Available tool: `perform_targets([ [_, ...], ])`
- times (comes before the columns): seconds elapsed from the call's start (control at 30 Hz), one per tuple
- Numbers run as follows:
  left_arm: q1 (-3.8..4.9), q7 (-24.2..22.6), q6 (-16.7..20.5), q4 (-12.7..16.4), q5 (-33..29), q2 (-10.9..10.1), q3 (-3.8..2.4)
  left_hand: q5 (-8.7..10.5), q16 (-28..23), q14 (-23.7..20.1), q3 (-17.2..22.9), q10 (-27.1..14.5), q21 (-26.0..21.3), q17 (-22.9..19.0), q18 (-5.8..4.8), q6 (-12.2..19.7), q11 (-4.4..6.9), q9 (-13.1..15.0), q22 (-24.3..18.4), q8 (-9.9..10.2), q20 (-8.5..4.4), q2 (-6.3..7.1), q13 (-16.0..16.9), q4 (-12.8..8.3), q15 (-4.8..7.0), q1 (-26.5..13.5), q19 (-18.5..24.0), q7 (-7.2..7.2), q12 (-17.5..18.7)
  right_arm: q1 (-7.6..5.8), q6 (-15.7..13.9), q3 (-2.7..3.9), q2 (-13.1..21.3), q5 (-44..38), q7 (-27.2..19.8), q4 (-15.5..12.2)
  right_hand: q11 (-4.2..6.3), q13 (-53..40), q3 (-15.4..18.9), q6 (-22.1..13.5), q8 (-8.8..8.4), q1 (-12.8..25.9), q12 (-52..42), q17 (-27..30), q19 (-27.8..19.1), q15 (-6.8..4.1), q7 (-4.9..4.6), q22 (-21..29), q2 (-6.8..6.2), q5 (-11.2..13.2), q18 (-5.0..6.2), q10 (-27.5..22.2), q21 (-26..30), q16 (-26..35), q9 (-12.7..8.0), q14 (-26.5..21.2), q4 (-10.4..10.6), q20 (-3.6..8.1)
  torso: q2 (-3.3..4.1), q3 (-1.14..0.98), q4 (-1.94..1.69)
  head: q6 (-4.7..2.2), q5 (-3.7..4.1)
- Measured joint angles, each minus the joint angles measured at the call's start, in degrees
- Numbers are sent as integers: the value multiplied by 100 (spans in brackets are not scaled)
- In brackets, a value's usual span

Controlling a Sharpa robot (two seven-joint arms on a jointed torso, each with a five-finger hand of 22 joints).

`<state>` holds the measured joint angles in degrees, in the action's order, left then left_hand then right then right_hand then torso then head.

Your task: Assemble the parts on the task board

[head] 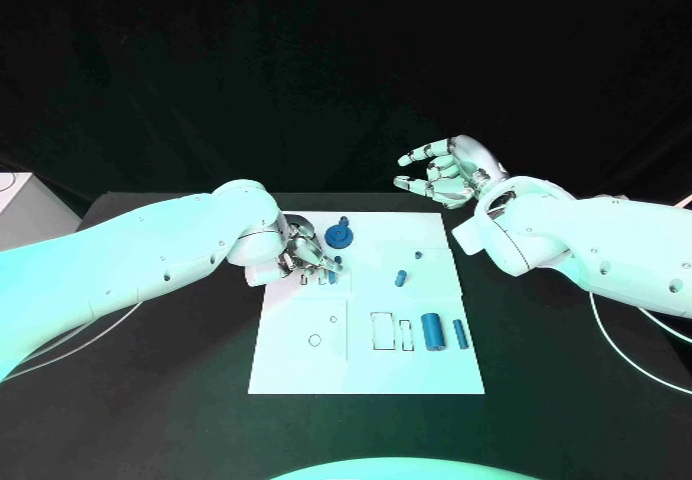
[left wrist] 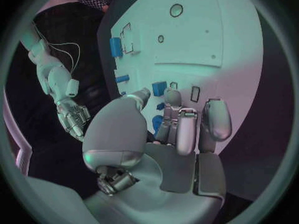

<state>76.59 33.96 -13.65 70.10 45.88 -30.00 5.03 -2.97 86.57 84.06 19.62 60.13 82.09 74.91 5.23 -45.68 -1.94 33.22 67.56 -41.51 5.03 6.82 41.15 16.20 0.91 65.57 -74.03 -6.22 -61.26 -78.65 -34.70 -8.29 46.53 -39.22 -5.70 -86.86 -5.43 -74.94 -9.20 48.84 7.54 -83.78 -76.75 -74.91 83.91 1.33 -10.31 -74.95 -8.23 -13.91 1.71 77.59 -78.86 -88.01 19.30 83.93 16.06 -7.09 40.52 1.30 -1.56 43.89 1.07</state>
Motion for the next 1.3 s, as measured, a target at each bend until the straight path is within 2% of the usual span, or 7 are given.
perform_targets([
  [0.33,-6,-4,-8,-52,-8,30,5,0,23,0,32,17,23,0,0,0,-17,5,23,0,0,-23,24,1,0,23,0,0,-31,3,14,-2,-23,-1,7,7,0,1,0,0,0,0,0,0,0,0,0,0,0,1,0,0,0,0,0,0,0,0,4,-5,-4,0,9],
  [0.63,-7,-6,-21,-102,-18,54,7,0,45,-22,152,72,57,0,-1,-21,30,29,108,0,-18,-91,87,-22,22,154,-59,21,-66,4,28,-4,-28,-2,11,12,0,1,0,0,0,0,0,-1,0,0,0,1,0,2,0,0,0,0,0,0,0,0,10,-8,1,17,4],
  [0.87,-5,-8,-67,-152,-35,75,7,0,67,-21,333,267,111,0,0,-93,61,52,231,0,-42,-160,339,-47,64,311,-123,92,-243,7,44,-5,-29,-2,15,-8,0,2,0,0,0,0,0,-4,0,0,0,1,0,2,0,0,0,0,1,0,0,0,9,-13,-1,40,9],
  [1.2,0,-15,-134,-166,-52,83,8,2,89,-2,566,307,111,0,-1,-113,102,69,261,0,-63,-150,401,-131,83,495,-143,112,-281,8,64,-6,-37,-3,18,-16,0,2,0,0,-1,24,0,-3,0,0,0,2,-24,2,0,0,0,0,1,0,0,0,-1,-11,-4,60,-2],
  [1.3,3,-20,-144,-165,-58,83,8,15,89,-2,729,308,130,0,0,-134,101,71,266,18,-81,-119,388,-205,124,594,-162,133,-281,8,68,-6,-36,-3,19,-16,0,2,0,0,-1,23,0,-3,0,0,0,3,-23,2,0,0,0,0,1,0,0,0,-4,-10,-4,60,-3],
])
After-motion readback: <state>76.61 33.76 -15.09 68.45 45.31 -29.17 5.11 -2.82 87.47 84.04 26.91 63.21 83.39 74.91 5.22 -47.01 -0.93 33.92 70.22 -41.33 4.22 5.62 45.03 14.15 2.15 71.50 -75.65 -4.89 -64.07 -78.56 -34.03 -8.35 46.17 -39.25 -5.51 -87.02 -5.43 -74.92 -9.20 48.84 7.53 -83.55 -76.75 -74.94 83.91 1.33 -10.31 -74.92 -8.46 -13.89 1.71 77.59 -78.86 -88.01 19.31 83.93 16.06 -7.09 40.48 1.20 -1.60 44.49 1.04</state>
